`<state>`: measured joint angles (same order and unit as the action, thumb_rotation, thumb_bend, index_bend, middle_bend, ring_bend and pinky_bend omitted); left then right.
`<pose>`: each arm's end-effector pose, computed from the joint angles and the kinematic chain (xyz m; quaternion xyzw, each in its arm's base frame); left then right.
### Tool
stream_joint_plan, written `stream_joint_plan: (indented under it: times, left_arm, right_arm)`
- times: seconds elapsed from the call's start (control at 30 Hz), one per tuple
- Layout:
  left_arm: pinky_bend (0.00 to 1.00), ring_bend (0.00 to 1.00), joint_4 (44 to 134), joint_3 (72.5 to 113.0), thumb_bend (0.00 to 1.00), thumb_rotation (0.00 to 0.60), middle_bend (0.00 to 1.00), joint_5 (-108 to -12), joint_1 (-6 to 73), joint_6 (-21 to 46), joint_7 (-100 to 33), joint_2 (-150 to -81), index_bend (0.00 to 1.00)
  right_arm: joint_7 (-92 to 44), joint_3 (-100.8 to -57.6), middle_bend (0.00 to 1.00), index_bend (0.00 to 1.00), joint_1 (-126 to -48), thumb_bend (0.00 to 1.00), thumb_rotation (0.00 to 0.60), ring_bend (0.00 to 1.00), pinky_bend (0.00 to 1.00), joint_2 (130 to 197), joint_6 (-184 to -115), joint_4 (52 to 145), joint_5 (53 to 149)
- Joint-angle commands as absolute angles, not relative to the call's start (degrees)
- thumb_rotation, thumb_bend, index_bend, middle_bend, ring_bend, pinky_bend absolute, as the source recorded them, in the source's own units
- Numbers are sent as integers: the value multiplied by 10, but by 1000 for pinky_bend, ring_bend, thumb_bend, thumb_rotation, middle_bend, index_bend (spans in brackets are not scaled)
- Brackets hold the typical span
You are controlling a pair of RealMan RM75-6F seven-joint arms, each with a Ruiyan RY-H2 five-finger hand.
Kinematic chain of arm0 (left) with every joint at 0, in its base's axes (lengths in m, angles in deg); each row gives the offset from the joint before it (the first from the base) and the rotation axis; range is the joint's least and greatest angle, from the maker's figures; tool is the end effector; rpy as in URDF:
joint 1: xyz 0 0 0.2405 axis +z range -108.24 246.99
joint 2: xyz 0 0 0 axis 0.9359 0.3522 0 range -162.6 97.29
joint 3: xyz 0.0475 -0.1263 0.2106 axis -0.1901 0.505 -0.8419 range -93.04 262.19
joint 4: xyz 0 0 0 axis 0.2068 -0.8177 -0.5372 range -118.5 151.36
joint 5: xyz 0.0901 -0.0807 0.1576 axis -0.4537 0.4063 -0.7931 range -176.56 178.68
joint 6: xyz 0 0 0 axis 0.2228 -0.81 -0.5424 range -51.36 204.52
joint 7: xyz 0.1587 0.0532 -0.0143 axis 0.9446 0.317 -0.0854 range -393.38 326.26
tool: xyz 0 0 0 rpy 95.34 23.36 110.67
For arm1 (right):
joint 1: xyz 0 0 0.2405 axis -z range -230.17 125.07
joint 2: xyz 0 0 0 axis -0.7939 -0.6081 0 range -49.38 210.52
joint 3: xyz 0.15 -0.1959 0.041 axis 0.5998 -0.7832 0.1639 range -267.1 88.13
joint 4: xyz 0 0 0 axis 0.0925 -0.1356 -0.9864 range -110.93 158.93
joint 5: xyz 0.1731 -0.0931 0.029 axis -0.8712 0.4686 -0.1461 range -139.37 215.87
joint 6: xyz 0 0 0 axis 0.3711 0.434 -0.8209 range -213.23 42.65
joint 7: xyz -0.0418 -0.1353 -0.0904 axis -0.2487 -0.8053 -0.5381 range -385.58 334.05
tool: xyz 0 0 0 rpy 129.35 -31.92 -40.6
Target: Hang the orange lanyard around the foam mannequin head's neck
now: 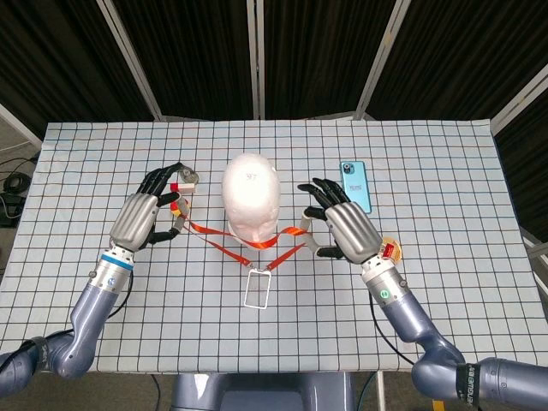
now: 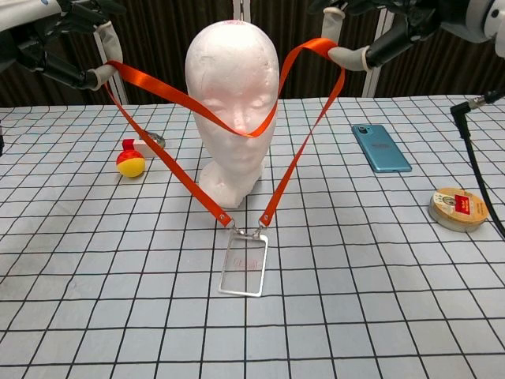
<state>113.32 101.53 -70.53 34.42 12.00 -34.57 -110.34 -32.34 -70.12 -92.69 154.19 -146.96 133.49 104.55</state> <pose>-0.1261 0.3539 0.0814 -0.6122 -0.4401 -0.5384 0.3765 -0.0614 -0.3414 0.0882 0.6470 -0.4294 0.5419 0.3215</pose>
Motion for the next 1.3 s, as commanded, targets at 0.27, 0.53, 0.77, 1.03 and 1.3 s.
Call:
stream_joint_plan:
  times: [0.27, 0.53, 0.77, 1.03, 1.3]
  left_arm:
    - [0, 0, 1136, 1050, 564, 600, 0, -663, 334, 135, -382, -1078, 692]
    - [0, 0, 1127, 1086, 564, 600, 0, -583, 305, 182, -388, -1062, 692]
    - [0, 0, 1110, 1111, 564, 600, 0, -509, 274, 207, -368, -1055, 692]
    - [0, 0, 1059, 1115, 564, 600, 0, -432, 242, 241, -351, -1068, 686]
    - [0, 0, 966, 1110, 565, 600, 0, -405, 215, 292, -368, -1098, 667]
  right_arm:
    - [-243, -642, 145, 745, -941, 537, 600, 0, 0, 1534, -1472, 1342, 1005]
    - [-216, -598, 162, 745, -969, 537, 600, 0, 0, 1546, -1466, 1295, 948]
    - [-226, -576, 168, 744, -1004, 538, 600, 0, 0, 1556, -1444, 1246, 885]
    - [-289, -592, 168, 738, -1058, 537, 600, 0, 0, 1590, -1412, 1146, 809]
    - [-320, -601, 169, 733, -1109, 537, 600, 0, 0, 1649, -1381, 1020, 764]
